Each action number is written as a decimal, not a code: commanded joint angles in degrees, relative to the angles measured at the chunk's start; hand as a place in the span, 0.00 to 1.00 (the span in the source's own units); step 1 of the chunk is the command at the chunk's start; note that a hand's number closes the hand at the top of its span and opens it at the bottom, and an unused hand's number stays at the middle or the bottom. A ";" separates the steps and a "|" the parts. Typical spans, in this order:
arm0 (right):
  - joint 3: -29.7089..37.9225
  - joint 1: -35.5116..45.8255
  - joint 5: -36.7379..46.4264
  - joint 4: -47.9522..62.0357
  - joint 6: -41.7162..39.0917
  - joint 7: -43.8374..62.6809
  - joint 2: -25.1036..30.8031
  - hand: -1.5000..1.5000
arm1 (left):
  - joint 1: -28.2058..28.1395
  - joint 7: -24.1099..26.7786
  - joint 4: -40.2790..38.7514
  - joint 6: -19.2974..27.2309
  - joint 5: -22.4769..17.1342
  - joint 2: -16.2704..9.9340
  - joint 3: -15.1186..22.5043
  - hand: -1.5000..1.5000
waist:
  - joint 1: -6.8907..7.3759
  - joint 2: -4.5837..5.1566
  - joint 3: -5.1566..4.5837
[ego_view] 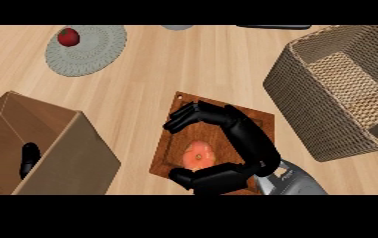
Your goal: Pick the squash from the cutting board and place it in the basket
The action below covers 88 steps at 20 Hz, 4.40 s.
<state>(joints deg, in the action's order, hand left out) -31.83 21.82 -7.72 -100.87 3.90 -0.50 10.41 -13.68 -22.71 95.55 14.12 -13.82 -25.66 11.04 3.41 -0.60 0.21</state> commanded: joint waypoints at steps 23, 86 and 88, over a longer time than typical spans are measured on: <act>0.15 41.33 0.35 -7.18 -37.13 65.77 11.86 0.00 | 1.99 1.99 -5.19 -1.89 0.74 4.70 -1.22 0.50 | -6.02 -0.21 -0.55; -19.28 14.93 33.12 9.72 -27.40 47.51 1.35 0.00 | 4.76 6.02 -11.96 -8.25 6.14 10.47 -4.56 0.50 | -3.44 0.66 -0.25; -18.30 15.99 34.23 13.86 -27.45 45.39 0.60 0.00 | 2.40 5.09 -8.61 -8.00 6.92 10.22 -3.94 0.50 | -2.96 0.67 -0.22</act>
<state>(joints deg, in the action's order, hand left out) -51.02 37.25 25.43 -90.73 -21.84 46.39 11.60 -10.68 -17.72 89.42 6.90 -6.98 -17.28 5.46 0.48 -0.54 1.28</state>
